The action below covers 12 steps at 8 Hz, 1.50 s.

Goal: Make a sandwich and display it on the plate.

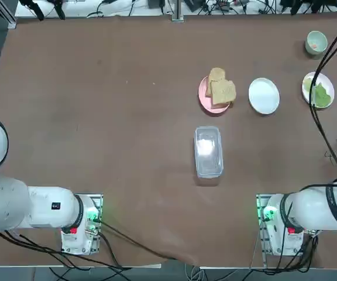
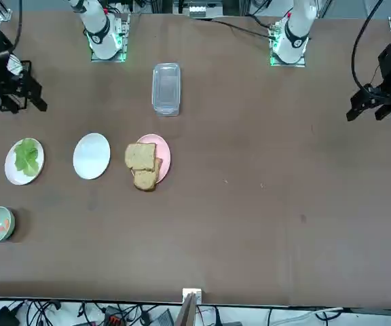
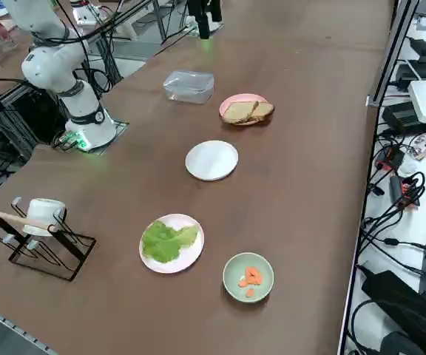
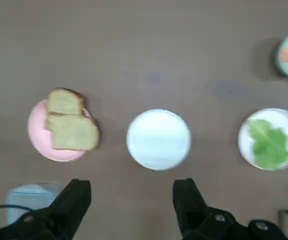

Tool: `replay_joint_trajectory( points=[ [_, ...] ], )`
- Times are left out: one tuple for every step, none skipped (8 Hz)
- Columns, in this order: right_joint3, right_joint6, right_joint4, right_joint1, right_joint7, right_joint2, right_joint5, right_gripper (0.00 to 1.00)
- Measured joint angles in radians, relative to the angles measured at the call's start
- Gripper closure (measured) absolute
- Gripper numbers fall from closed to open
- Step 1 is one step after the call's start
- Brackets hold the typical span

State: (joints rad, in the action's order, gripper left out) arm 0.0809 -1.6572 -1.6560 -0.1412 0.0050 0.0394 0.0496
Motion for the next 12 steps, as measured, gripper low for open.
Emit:
replay_joint_trajectory(
  points=[
    [0.0, -0.065, -0.049, -0.004, 0.0, -0.007, 0.039, 0.0],
    [0.0, -0.135, -0.106, -0.013, 0.0, -0.013, 0.057, 0.0],
    [0.0, -0.191, -0.156, -0.022, 0.001, -0.02, 0.073, 0.0],
    [-0.001, -0.241, -0.201, -0.029, 0.001, -0.024, 0.106, 0.0],
    [-0.001, -0.291, -0.246, -0.034, 0.0, -0.026, 0.138, 0.0],
    [-0.001, -0.343, -0.291, -0.042, -0.017, -0.03, 0.155, 0.0],
    [-0.002, -0.399, -0.339, -0.054, -0.049, -0.035, 0.177, 0.0],
    [-0.002, -0.457, -0.385, -0.067, -0.081, -0.046, 0.21, 0.01],
    [-0.003, -0.514, -0.421, -0.082, -0.102, -0.064, 0.235, 0.03],
    [-0.003, -0.564, -0.445, -0.1, -0.11, -0.084, 0.246, 0.04],
    [-0.003, -0.627, -0.473, -0.121, -0.122, -0.11, 0.248, 0.04],
    [-0.004, -0.703, -0.506, -0.14, -0.13, -0.142, 0.25, 0.05]
  ],
)
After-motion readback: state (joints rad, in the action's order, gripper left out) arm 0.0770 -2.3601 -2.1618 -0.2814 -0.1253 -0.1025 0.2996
